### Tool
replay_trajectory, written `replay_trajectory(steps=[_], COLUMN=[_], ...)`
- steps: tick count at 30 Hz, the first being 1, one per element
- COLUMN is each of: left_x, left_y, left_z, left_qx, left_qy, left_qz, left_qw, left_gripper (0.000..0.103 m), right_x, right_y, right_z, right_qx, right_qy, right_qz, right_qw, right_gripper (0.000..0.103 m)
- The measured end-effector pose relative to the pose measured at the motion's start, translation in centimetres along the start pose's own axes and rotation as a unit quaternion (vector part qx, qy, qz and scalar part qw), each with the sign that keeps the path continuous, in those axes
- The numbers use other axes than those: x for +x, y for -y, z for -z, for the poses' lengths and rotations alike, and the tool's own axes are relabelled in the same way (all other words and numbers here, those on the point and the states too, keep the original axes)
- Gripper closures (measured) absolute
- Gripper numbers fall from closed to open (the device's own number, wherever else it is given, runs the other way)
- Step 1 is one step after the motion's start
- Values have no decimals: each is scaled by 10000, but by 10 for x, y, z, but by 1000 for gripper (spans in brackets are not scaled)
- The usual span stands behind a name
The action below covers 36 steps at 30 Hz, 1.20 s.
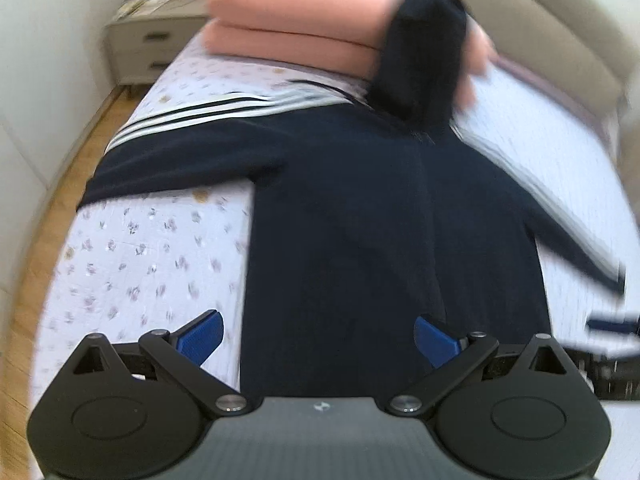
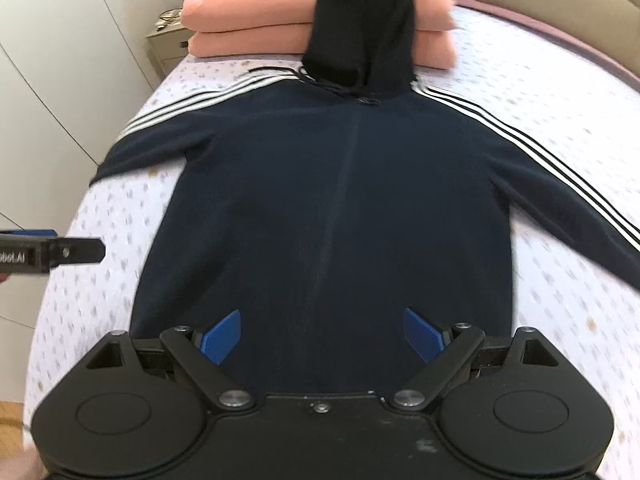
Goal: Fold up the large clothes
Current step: 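Grasp the striped sleeve cuff with the left gripper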
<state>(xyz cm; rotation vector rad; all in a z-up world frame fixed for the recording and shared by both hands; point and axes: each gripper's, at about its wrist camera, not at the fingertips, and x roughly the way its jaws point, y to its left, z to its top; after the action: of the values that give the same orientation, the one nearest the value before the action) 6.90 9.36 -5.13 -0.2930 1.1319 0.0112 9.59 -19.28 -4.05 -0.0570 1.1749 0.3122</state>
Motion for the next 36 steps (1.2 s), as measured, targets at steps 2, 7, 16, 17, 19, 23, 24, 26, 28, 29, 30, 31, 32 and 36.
replay_trajectory(steps=[2,7,16,17,19,23,24,26,28,29,30,31,32,36], left_x=[22,57,120,125,136,153,154,157,163,165,164,159,151,140], left_y=[-31,-84,-145,-150,-161,-173,-172,-167,-160,-160,-159,-164,-171,-212], left_z=[-22,-55,-40,-37,-29,-19,-19,-23,-27,-30,-32,-33,-31,-32], left_qx=[-633,-1110,-1743,-1716,-1766,-1826,-1757,-1550,-1479,-1554,-1689,-1851,-1984,-2507], left_qy=[87,501,503,534,562,613,610,467,372,367,425,634,1017,1690], left_qz=[28,-207,-385,-412,-387,-416,-449,-582,-781,-859,-880,-781,-525,-29], left_qw=[9979,9923,9827,9829,9819,9804,9815,9851,9852,9834,9808,9776,9734,9532], left_gripper=[0,0,0,0,0,0,0,0,0,0,0,0,1,8], right_x=[21,70,175,189,207,238,242,247,248,247,246,244,241,239], right_y=[-2,-12,-54,-63,-73,-84,-84,-86,-91,-93,-92,-89,-86,-88], right_z=[-27,-72,-107,-108,-111,-113,-112,-111,-107,-103,-96,-88,-81,-98], right_qx=[-16,-75,53,3,-71,-155,-160,-273,-480,-530,-529,-451,-377,-247], right_qy=[20,30,-41,15,112,151,142,186,246,331,522,734,892,728], right_qz=[-141,-603,-996,-912,-726,-407,-355,-279,-166,-125,-133,-172,-236,-240], right_qw=[9999,9982,9950,9958,9973,9989,9991,9991,9984,9980,9971,9961,9950,9968], right_gripper=[0,0,0,0,0,0,0,0,0,0,0,0,0,0])
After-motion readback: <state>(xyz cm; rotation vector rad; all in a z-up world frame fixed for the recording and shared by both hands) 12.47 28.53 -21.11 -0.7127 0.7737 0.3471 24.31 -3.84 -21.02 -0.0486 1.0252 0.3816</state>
